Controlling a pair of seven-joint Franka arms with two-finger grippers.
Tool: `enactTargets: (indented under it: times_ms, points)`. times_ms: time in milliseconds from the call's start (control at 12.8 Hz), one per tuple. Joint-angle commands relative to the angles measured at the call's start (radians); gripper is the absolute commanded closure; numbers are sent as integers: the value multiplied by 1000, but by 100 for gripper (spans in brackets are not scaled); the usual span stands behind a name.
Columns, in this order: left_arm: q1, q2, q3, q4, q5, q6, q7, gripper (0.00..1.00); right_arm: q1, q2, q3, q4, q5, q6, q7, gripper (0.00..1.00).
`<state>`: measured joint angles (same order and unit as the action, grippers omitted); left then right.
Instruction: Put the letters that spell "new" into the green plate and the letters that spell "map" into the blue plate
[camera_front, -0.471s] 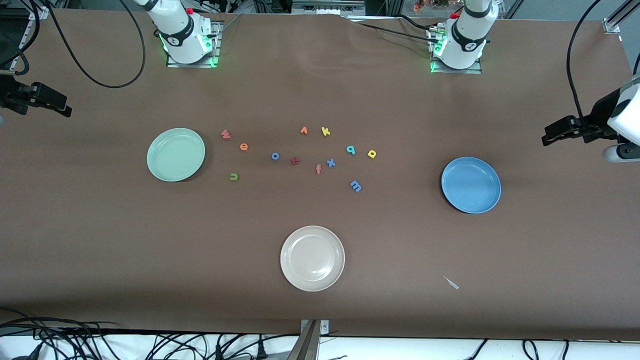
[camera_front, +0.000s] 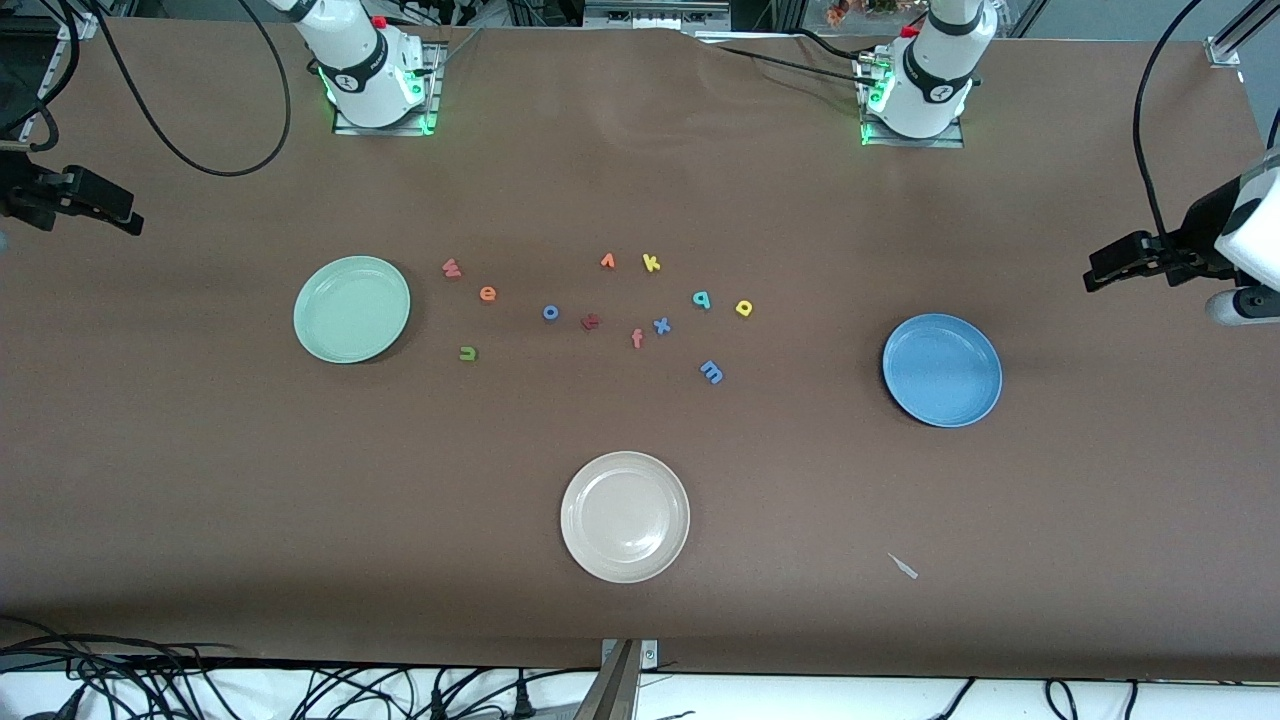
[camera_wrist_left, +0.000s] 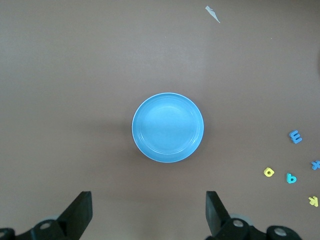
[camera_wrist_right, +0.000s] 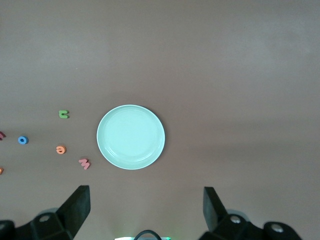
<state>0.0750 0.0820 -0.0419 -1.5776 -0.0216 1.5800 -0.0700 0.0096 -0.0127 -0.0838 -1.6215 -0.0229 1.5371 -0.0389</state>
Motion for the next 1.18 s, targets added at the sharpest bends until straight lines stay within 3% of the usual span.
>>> enactTargets:
  times_ms: [0, 1098]
  points:
    - [8, -4, -1, 4, -29, -3, 27, 0, -11, 7, 9, 18, 18, -15, 7, 0]
    - [8, -2, -1, 4, -29, -1, 27, 0, -11, 5, 9, 20, 20, -26, 7, 0]
